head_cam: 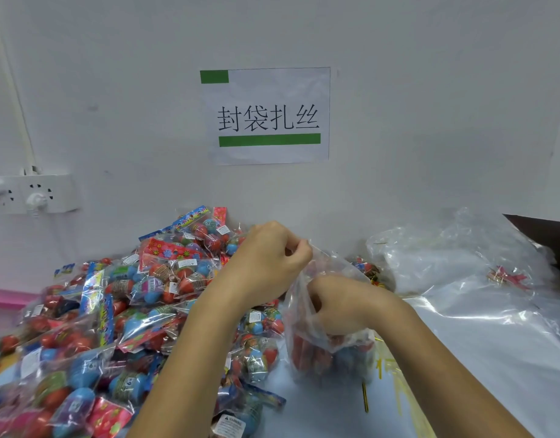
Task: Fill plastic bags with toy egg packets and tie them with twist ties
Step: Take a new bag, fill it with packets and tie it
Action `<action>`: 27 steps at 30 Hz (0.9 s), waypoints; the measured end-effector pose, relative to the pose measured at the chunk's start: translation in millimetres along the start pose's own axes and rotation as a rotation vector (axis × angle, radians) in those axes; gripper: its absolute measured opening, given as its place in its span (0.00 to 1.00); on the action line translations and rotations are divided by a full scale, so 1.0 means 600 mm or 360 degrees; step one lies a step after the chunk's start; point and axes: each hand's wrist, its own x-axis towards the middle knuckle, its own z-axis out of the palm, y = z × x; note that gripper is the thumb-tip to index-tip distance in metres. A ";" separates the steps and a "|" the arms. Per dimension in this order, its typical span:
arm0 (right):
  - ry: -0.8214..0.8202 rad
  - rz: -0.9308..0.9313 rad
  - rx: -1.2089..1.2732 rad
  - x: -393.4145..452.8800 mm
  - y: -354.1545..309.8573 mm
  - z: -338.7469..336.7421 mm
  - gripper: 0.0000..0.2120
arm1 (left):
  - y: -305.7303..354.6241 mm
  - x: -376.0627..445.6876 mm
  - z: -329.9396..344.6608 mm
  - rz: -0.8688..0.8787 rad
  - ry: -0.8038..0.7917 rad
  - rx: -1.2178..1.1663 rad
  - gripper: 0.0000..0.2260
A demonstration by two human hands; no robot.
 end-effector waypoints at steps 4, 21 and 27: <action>-0.0009 0.0025 0.0023 -0.003 -0.003 -0.007 0.06 | 0.002 -0.002 -0.005 0.0034 0.0042 0.0029 0.23; 0.0330 0.0091 -0.0087 -0.017 -0.027 -0.012 0.18 | -0.004 0.004 -0.006 -0.0030 -0.0048 0.0057 0.22; 0.0543 0.0085 0.0113 -0.018 -0.037 -0.012 0.20 | 0.001 0.003 -0.005 0.0003 -0.0002 0.0061 0.20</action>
